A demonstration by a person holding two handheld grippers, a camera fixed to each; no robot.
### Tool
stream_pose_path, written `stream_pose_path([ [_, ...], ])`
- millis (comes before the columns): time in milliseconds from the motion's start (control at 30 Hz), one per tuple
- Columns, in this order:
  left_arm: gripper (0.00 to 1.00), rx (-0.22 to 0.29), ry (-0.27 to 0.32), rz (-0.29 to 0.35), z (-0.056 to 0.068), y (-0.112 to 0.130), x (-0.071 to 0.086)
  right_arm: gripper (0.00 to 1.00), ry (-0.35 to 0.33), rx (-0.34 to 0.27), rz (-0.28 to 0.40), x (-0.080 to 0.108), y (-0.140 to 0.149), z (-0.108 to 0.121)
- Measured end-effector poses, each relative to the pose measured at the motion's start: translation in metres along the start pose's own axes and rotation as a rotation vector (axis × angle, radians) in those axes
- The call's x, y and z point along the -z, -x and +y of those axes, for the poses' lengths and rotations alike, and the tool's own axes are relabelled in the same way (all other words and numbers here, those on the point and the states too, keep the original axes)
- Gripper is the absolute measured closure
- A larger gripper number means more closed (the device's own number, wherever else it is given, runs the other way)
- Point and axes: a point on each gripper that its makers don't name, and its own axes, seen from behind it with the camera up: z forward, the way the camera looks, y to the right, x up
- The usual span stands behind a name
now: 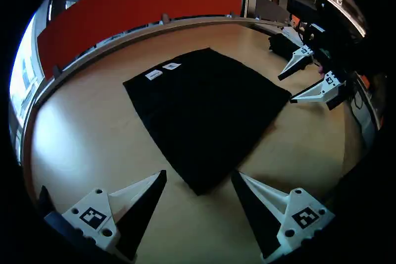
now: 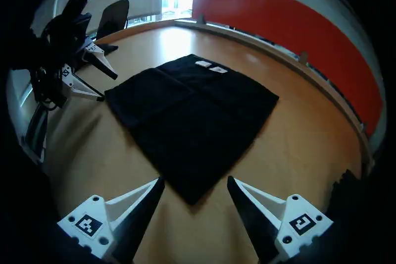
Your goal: Fold towel
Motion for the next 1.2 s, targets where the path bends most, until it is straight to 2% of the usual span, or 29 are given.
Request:
stream_pose_path([
  [200, 0.03, 0.008, 0.014, -0.03, 0.003, 0.006, -0.003, 0.07, -0.008, -0.001, -0.014, -0.002, 0.005, 0.002],
  [400, 0.04, -0.022, 0.005, -0.047, 0.007, 0.01, -0.007, 0.18, -0.027, -0.009, -0.018, -0.004, 0.007, -0.001],
  [533, 0.06, -0.022, 0.001, -0.056, 0.005, 0.01, -0.007, 0.27, -0.042, -0.022, -0.023, -0.004, 0.009, -0.003],
  [700, 0.15, -0.016, -0.007, -0.069, 0.002, 0.01, -0.007, 0.35, -0.042, -0.03, -0.023, -0.003, 0.011, -0.003],
  [867, 0.23, -0.018, -0.006, -0.077, 0.005, 0.01, -0.006, 0.46, -0.036, -0.04, -0.024, -0.003, 0.011, -0.002],
  [1000, 0.34, -0.023, -0.002, -0.081, 0.008, 0.01, -0.007, 0.49, -0.035, -0.041, -0.024, -0.003, 0.011, -0.001],
  [1067, 0.42, -0.025, -0.001, -0.083, 0.01, 0.01, -0.008, 0.55, -0.037, -0.039, -0.025, -0.003, 0.011, -0.002],
  [1200, 0.55, -0.022, -0.003, -0.086, 0.012, 0.009, -0.008, 0.73, -0.04, -0.037, -0.026, -0.003, 0.011, -0.003],
])
